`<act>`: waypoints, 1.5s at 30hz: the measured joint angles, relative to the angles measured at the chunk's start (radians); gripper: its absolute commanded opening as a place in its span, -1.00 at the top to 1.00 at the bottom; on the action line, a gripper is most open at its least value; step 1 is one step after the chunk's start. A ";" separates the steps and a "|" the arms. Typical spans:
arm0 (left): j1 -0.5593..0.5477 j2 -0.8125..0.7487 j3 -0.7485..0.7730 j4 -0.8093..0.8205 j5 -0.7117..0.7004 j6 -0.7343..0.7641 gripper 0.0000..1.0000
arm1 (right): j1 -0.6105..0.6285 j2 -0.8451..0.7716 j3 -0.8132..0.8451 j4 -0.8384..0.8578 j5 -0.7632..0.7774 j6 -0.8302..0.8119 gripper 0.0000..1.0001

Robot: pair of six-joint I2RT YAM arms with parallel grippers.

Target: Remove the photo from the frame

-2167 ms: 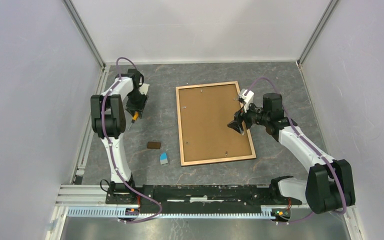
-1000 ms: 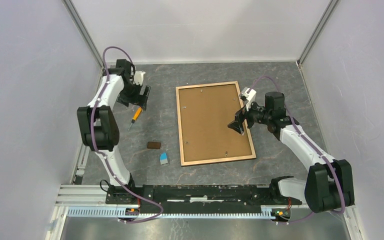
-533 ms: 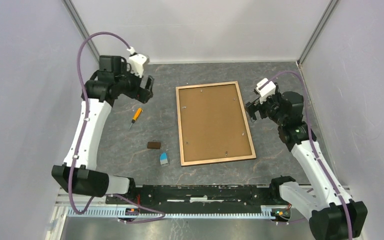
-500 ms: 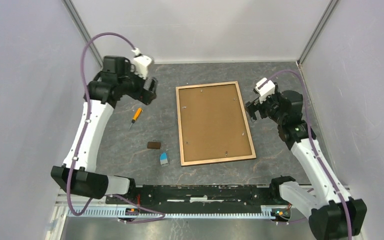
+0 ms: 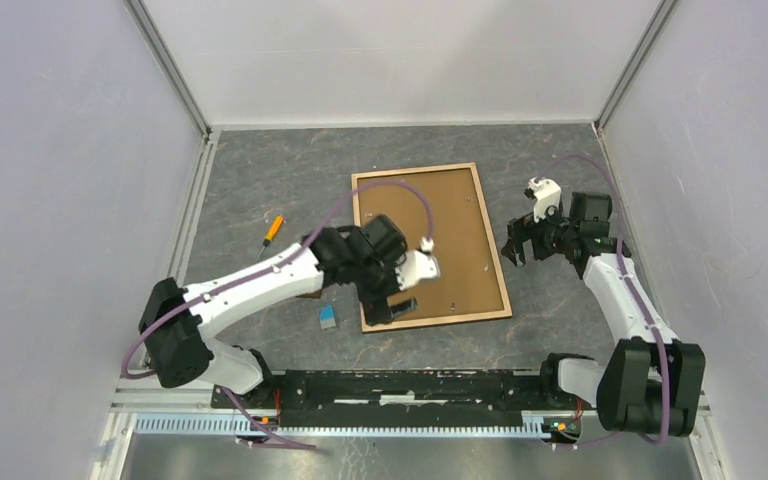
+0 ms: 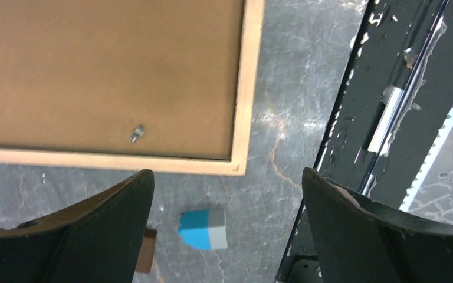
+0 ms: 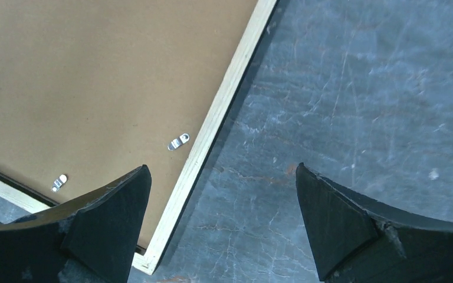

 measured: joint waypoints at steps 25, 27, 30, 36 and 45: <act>-0.358 0.433 0.103 0.213 -0.326 -0.129 -0.23 | -0.260 0.261 -0.056 -0.037 -0.336 0.029 -0.96; -0.362 0.453 0.106 0.215 -0.340 -0.131 -0.17 | -0.262 0.262 -0.057 -0.036 -0.346 0.029 -0.96; -0.364 0.486 0.111 0.217 -0.358 -0.134 -0.06 | -0.265 0.267 -0.058 -0.037 -0.360 0.028 -0.96; -0.369 0.509 0.120 0.219 -0.389 -0.147 0.37 | -0.270 0.288 -0.062 -0.035 -0.372 0.027 -0.97; -0.365 0.508 0.157 0.187 -0.381 -0.160 0.96 | -0.273 0.312 -0.072 -0.030 -0.393 0.026 -0.96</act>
